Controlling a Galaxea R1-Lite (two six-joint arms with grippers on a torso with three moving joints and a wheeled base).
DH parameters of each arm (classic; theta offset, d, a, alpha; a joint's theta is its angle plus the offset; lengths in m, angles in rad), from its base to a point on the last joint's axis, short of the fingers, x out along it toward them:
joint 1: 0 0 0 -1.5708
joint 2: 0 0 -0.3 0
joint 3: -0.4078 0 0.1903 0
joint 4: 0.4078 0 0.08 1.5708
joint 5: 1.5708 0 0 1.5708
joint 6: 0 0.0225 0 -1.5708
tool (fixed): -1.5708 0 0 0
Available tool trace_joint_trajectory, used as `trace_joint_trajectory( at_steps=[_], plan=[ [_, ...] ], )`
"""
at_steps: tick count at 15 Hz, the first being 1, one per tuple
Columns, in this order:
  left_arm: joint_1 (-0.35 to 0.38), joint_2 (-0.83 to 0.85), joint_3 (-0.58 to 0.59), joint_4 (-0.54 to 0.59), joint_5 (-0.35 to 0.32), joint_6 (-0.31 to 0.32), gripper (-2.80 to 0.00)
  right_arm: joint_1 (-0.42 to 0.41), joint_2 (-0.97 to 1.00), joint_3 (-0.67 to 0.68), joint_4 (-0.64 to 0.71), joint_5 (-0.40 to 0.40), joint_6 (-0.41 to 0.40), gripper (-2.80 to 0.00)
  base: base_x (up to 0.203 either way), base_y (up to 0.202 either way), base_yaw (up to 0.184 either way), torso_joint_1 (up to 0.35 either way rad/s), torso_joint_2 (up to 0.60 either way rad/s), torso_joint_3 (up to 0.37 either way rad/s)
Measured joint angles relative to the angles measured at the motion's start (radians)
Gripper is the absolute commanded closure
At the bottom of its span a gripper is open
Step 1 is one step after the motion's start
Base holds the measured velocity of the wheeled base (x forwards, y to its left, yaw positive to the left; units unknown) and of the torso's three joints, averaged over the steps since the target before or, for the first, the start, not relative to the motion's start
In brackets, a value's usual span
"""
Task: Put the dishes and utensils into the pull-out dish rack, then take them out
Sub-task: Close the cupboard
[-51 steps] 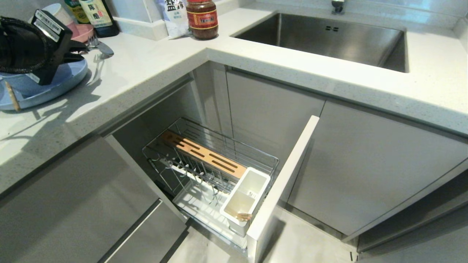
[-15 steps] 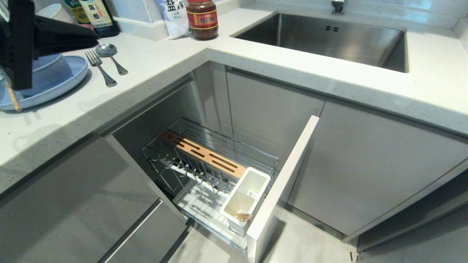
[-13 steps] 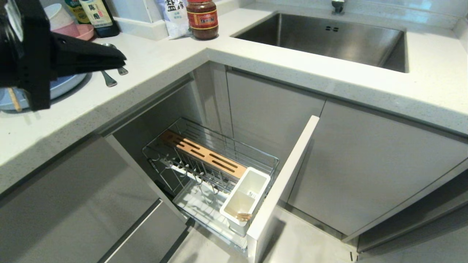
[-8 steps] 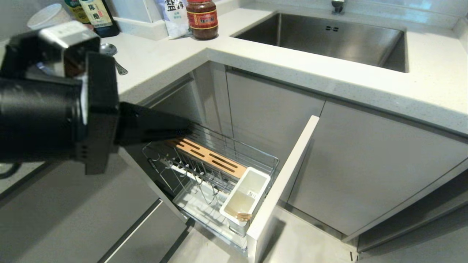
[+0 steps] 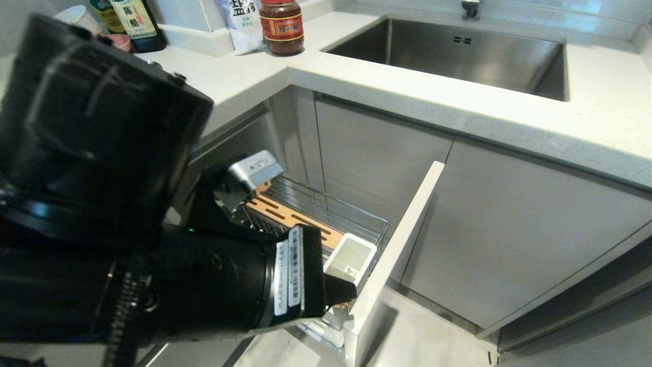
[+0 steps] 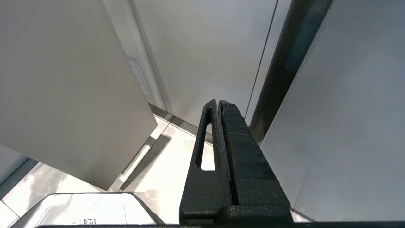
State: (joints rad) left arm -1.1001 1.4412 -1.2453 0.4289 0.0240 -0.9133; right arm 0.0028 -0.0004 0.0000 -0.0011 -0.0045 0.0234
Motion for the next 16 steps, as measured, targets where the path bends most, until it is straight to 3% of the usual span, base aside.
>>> trace_joint_trajectory(
  at_steps=[6,16],
  plan=[
    [-0.063,0.094,0.033,-0.018,0.000,-0.030,0.00,0.000,0.000,0.000,0.000,0.000,0.000,0.00,0.000,0.000,0.000,0.000,0.00,0.000],
    [-0.029,0.150,0.047,-0.067,0.012,-0.027,0.00,0.000,0.000,0.000,0.000,0.000,0.000,0.00,0.000,0.000,0.000,0.000,0.00,0.000]
  ],
)
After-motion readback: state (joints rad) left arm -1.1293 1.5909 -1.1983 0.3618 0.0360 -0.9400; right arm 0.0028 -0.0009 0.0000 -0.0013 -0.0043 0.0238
